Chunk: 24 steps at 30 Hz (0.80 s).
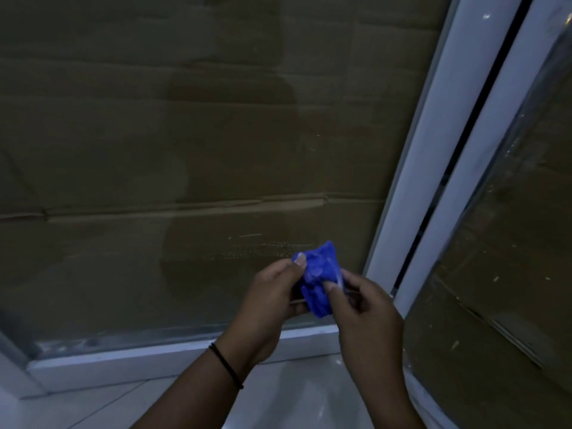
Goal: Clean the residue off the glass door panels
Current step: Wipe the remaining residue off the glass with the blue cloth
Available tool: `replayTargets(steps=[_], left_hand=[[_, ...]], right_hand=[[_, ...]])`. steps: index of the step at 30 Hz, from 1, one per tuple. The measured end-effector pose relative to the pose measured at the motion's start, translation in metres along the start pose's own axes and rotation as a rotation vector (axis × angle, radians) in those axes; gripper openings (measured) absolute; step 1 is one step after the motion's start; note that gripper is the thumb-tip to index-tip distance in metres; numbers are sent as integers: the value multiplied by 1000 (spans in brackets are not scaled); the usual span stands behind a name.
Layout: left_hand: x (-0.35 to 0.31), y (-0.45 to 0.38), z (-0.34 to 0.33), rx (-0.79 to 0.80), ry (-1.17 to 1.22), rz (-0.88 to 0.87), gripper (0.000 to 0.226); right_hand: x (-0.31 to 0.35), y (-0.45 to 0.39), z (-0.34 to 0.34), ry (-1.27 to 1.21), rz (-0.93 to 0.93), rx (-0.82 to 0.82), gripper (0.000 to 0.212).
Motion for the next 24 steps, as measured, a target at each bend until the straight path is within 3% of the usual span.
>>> replayTargets(steps=[7, 9, 12, 15, 19, 24], left_hand=[[-5, 1, 15, -31, 83, 121, 13], [-5, 1, 16, -44, 95, 142, 12], [-2, 1, 17, -112, 64, 117, 7], [0, 1, 24, -125, 24, 89, 21], [6, 4, 36, -120, -166, 34, 29], [17, 3, 43, -45, -284, 86, 42]], right_hand=[[9, 6, -6, -562, -386, 188, 15], [11, 8, -5, -624, -439, 243, 17], [9, 11, -7, -592, -457, 326, 16], [5, 14, -4, -539, -479, 402, 16], [2, 14, 3, -518, -508, 523, 45], [-2, 17, -13, -387, -505, 415, 44]])
Point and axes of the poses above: each hand's wrist, its own y-axis away from the middle knuckle, its own z-axis out of the back of the hand, x = y × z, the point moved 1 cm from there along -y, towards the middle knuckle, and after that the axes turned 4 degrees about y, right-handed, at the moved point
